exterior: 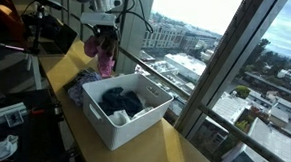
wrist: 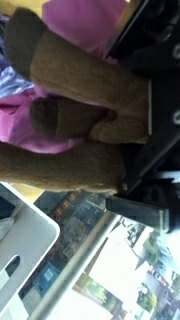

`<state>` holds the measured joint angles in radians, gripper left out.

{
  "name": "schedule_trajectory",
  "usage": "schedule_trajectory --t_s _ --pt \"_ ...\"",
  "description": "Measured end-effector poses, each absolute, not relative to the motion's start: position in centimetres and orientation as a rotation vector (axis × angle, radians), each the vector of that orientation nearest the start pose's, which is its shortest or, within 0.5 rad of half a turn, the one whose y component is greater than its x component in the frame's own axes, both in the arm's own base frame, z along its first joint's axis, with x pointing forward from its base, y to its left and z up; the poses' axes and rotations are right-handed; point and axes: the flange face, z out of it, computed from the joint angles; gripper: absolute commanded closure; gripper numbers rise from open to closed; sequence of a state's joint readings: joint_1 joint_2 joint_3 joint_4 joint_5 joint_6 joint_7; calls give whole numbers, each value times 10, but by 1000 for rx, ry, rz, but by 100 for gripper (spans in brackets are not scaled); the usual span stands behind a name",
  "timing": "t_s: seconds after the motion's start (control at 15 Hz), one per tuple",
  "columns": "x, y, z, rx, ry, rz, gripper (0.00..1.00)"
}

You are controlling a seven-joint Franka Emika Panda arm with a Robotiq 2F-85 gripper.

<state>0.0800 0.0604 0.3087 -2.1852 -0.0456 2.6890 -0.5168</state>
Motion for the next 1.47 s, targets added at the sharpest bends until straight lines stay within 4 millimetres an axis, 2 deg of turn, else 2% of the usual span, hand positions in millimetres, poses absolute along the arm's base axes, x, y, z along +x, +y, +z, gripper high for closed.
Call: schedule_trajectory --t_s 0.13,0.27,0.47,0.73,1.27,1.47 --pt "512 259 423 -2709 -1486 -701 100" --pt "494 290 424 -2659 -1552 -686 100" --pt "477 312 409 -2620 -1609 -640 100" --pt "476 308 369 -2630 -1611 -524 100" --pt "498 277 258 -2669 -1552 -286 100" --pt "504 269 228 -2672 -1545 -233 100"
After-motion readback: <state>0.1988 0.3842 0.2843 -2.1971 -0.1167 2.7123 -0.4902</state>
